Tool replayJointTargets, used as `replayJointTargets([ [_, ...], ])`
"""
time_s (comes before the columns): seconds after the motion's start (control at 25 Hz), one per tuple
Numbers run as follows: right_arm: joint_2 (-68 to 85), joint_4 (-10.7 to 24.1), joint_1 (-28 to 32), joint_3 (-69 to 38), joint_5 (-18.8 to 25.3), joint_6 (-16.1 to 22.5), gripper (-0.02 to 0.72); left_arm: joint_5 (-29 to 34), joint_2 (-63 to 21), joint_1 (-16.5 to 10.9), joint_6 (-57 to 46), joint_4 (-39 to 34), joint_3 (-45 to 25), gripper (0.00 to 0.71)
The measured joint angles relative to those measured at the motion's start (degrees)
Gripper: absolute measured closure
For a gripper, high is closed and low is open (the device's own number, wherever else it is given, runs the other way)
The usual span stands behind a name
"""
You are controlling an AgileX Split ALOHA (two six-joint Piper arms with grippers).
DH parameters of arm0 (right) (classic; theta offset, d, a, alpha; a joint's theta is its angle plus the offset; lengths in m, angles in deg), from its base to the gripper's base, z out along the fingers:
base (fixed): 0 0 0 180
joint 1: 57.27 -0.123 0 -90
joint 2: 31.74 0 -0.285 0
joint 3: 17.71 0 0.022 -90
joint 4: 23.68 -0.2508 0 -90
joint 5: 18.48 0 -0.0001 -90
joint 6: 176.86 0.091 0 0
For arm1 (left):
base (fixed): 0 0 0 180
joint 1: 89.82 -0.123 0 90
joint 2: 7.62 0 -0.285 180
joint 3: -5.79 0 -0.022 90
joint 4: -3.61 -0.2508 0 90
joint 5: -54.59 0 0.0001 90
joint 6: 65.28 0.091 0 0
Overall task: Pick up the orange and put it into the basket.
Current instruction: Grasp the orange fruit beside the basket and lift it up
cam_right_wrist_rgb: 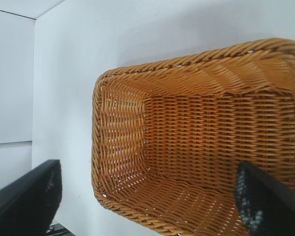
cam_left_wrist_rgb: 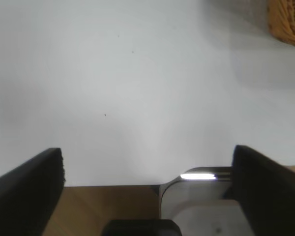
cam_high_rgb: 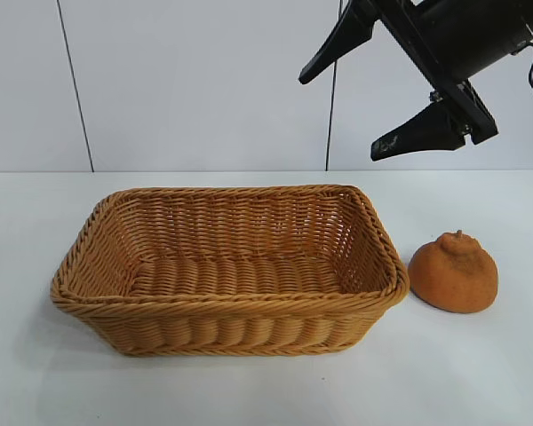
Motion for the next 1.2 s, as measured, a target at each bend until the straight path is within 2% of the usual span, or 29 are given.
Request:
replayJointTargets([
  [0.36, 0.0, 0.3, 0.0, 0.0, 0.3, 0.0, 0.052, -2.4, -15.8, 0.0, 0.0, 0.0, -11.1, 0.059],
  [0.52, 0.0, 1.6, 0.0, 0.1, 1.8, 0.0, 0.052, -4.4, -20.1, 0.0, 0.0, 0.0, -12.2, 0.059],
  [0.72, 0.0, 4.9, 0.0, 2.1, 3.7, 0.2, 0.052, -4.8, -26.8, 0.0, 0.0, 0.0, -12.3, 0.059],
  [0.88, 0.0, 9.7, 0.0, 4.3, 5.3, 3.5, 0.052, -4.9, -33.7, 0.0, 0.0, 0.0, -12.3, 0.059],
  [1.0, 0.0, 15.2, 0.0, 5.8, 7.3, 7.0, 0.052, -4.9, -38.7, 0.0, 0.0, 0.0, -12.3, 0.059],
  [1.2, 0.0, 28.2, 0.0, 9.3, 12.0, 14.2, 0.052, -4.9, -42.3, 0.0, -0.1, 0.0, -12.3, 0.059],
])
